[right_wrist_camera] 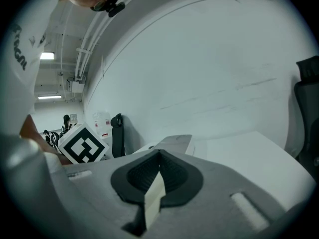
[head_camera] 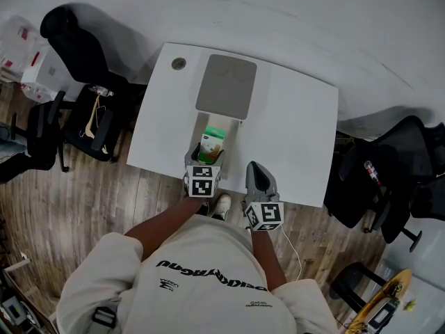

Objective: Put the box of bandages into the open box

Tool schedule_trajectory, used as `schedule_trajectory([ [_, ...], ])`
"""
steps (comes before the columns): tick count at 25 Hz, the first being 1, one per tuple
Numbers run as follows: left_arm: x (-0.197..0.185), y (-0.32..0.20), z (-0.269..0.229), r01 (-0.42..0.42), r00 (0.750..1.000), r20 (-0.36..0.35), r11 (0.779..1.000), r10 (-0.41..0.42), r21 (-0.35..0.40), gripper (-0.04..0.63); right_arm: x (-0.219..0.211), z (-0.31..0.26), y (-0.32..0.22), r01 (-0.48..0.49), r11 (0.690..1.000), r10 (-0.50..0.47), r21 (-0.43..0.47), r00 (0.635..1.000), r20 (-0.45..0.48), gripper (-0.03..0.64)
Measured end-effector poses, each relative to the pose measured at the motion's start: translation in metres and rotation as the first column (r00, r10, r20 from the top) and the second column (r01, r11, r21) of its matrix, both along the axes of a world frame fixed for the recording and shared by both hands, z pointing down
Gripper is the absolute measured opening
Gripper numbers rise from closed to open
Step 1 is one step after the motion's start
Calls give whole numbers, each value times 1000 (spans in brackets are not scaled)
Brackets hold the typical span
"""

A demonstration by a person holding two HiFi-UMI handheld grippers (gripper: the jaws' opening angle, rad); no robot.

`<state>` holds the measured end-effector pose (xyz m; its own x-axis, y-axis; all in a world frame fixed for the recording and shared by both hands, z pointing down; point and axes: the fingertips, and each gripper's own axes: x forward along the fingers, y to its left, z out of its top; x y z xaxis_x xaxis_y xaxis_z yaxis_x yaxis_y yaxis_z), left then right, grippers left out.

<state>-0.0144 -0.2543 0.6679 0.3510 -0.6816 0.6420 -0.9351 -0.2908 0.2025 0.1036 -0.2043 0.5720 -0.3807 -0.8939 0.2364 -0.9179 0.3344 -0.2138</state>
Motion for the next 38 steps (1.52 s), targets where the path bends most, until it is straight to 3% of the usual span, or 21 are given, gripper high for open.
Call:
schedule_trajectory([
  [25, 4, -16, 43, 28, 997, 70, 993, -20, -111, 350, 0, 3, 12, -19, 1000, 19, -13, 1000, 0, 0],
  [38, 8, -23, 56, 26, 994, 106, 992, -13, -121, 350, 6, 6, 14, -27, 1000, 27, -16, 1000, 0, 0],
])
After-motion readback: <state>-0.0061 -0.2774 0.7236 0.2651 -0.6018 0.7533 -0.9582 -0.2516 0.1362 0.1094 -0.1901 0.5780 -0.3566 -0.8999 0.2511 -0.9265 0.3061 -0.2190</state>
